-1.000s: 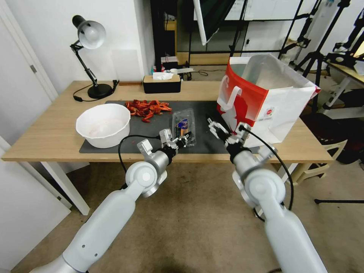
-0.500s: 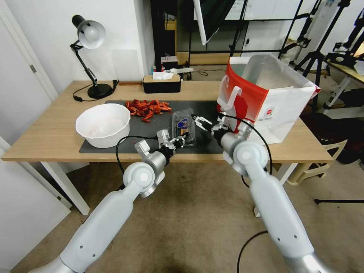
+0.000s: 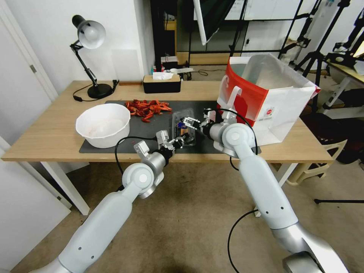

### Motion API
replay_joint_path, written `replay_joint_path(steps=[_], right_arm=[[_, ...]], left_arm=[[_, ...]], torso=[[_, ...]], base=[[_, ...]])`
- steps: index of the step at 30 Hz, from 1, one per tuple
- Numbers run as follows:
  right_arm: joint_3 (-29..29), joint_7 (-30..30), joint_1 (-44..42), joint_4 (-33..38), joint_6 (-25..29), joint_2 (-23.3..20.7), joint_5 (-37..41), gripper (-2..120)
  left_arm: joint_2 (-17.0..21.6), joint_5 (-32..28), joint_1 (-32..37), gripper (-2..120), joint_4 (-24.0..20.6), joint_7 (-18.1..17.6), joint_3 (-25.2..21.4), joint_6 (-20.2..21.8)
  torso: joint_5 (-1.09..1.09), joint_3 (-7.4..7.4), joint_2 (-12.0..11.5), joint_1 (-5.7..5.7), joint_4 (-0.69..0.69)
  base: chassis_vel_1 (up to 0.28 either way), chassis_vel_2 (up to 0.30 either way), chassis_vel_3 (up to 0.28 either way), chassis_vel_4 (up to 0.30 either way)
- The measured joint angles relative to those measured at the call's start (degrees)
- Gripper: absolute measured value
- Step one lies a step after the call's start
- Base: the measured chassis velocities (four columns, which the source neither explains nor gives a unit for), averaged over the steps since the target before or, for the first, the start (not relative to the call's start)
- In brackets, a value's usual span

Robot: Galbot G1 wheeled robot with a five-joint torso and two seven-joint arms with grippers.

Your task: Close the takeout container lid, then place the container into the takeout bag.

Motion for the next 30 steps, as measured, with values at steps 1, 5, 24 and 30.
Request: replay_joint_path(steps=[1, 5, 24, 30], right_arm=[[0.0, 0.0, 0.0, 0.0, 0.0, 0.0, 0.0, 100], [-0.6, 1.8, 0.6, -1.0, 0.0, 0.5, 1.7, 100], [-0.8, 4.9, 0.8, -2.5, 0.2, 0.9, 6.2, 56], [-0.6, 5.1, 0.5, -2.6, 0.2, 0.9, 6.3, 38]], left_arm=[[0.0, 0.0, 0.0, 0, 0.0, 0.0, 0.0, 0.0], [0.2, 0.1, 0.2, 0, -0.3, 0.1, 0.0, 0.0], [0.8, 0.9, 1.6, 0, -1.1, 0.7, -0.3, 0.1], [1.0, 1.1, 2.2, 0, -1.5, 0.9, -0.6, 0.0]], torso=[[0.00, 0.00, 0.0, 0.00, 0.00], [0.00, 0.00, 0.0, 0.00, 0.00], [0.00, 0.00, 0.0, 0.00, 0.00], [0.00, 0.00, 0.0, 0.00, 0.00]], base=[[0.000, 0.000, 0.000, 0.000], [0.000, 0.000, 0.000, 0.000], [0.000, 0.000, 0.000, 0.000], [0.000, 0.000, 0.000, 0.000]])
